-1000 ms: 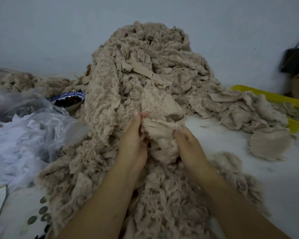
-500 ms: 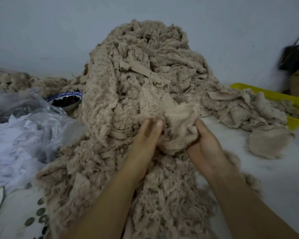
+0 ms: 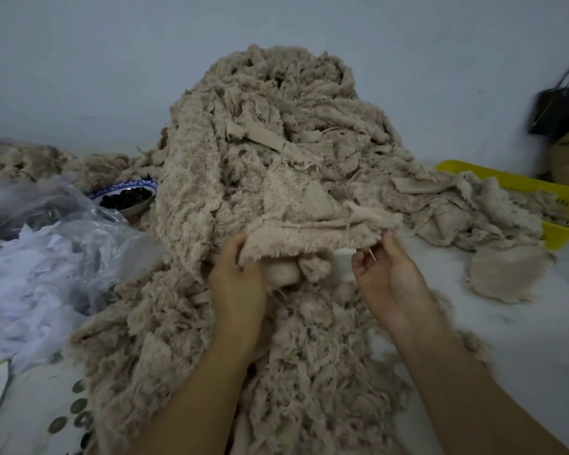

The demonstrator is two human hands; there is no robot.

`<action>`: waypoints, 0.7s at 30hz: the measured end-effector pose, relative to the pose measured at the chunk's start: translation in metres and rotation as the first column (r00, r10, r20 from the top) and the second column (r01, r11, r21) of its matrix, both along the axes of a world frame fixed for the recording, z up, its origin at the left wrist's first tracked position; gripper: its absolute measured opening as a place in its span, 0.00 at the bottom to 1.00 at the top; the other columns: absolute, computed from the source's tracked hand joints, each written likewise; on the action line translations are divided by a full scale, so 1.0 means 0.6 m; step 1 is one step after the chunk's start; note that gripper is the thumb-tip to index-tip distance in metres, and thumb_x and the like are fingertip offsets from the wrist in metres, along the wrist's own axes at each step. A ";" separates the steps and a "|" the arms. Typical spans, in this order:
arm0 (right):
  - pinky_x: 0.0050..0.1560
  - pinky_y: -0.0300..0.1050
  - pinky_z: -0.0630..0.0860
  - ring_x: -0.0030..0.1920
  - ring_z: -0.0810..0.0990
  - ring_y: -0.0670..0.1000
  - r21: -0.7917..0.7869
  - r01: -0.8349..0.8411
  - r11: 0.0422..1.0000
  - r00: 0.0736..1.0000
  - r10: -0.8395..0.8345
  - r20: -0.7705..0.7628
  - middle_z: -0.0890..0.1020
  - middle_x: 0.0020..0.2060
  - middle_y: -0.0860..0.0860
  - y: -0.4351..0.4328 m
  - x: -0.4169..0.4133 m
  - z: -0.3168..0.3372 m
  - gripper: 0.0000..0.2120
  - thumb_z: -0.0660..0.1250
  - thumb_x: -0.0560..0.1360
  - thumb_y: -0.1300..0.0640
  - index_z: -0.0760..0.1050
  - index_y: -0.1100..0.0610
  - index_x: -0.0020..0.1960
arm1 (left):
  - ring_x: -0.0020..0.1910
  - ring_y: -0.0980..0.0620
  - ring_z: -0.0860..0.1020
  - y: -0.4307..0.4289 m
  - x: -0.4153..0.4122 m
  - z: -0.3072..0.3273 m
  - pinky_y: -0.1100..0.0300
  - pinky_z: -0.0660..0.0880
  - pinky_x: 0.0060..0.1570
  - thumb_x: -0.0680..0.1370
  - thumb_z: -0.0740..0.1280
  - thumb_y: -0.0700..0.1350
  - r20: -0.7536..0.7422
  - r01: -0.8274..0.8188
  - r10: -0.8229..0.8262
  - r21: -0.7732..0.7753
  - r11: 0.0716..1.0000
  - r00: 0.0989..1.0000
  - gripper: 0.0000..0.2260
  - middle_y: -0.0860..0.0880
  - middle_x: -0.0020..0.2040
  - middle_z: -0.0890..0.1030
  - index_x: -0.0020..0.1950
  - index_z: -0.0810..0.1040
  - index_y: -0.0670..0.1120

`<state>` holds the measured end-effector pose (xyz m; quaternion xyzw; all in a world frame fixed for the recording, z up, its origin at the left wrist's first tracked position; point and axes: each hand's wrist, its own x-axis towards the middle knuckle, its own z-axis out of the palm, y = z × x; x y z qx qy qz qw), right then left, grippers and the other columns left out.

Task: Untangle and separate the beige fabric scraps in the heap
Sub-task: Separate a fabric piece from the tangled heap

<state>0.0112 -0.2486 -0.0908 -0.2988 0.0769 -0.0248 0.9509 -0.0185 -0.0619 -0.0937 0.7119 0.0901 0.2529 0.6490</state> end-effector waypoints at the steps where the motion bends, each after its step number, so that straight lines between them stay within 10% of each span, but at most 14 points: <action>1: 0.34 0.37 0.78 0.31 0.79 0.45 0.002 -0.005 1.000 1.000 0.005 -0.003 0.79 0.31 0.48 0.002 0.000 -0.001 0.09 0.58 0.84 0.56 0.71 0.55 0.46 | 0.25 0.56 0.73 0.003 0.001 0.002 0.58 0.71 0.21 0.80 0.63 0.37 -0.001 -0.038 0.039 -0.112 0.993 0.999 0.18 0.57 0.33 0.81 0.53 0.80 0.61; 7: 0.37 0.36 0.80 0.35 0.83 0.44 0.094 -0.020 0.995 1.000 0.019 0.011 0.84 0.37 0.49 -0.002 0.000 0.003 0.09 0.60 0.81 0.58 0.77 0.58 0.46 | 0.54 0.49 0.83 0.011 0.016 0.007 0.48 0.80 0.52 0.81 0.61 0.36 0.038 0.063 -0.051 -0.493 0.867 0.998 0.21 0.50 0.57 0.84 0.57 0.81 0.64; 11: 0.39 0.37 0.80 0.38 0.85 0.46 0.130 -0.039 0.991 0.999 0.036 0.022 0.85 0.39 0.51 -0.006 0.000 0.000 0.08 0.60 0.80 0.61 0.78 0.60 0.48 | 0.59 0.52 0.82 0.008 0.017 0.007 0.57 0.80 0.56 0.80 0.62 0.39 0.168 0.237 -0.168 -0.621 0.747 0.971 0.16 0.50 0.61 0.83 0.67 0.76 0.49; 14: 0.39 0.40 0.81 0.39 0.86 0.48 0.133 -0.057 0.990 0.998 0.055 0.020 0.86 0.40 0.53 -0.006 0.001 -0.003 0.10 0.59 0.80 0.61 0.78 0.61 0.46 | 0.53 0.52 0.83 0.010 0.017 0.008 0.58 0.81 0.51 0.82 0.59 0.46 0.269 0.352 -0.227 -0.731 0.585 0.936 0.10 0.52 0.50 0.86 0.52 0.79 0.46; 18: 0.51 0.50 0.79 0.49 0.85 0.55 -0.229 -0.126 0.965 0.992 0.117 -0.055 0.86 0.48 0.56 -0.001 0.006 -0.016 0.14 0.55 0.79 0.58 0.79 0.61 0.51 | 0.54 0.51 0.84 0.003 0.015 0.013 0.59 0.81 0.50 0.80 0.67 0.43 0.148 0.280 -0.266 -0.767 0.577 0.953 0.13 0.47 0.55 0.86 0.64 0.78 0.44; 21: 0.48 0.56 0.76 0.50 0.81 0.60 -0.628 -0.055 0.776 0.991 -0.036 -0.131 0.81 0.50 0.58 0.002 0.003 -0.021 0.14 0.56 0.76 0.47 0.75 0.55 0.50 | 0.53 0.50 0.85 0.002 0.016 0.019 0.58 0.82 0.46 0.80 0.64 0.34 0.132 0.280 -0.287 -0.775 0.567 0.949 0.15 0.47 0.54 0.86 0.65 0.75 0.47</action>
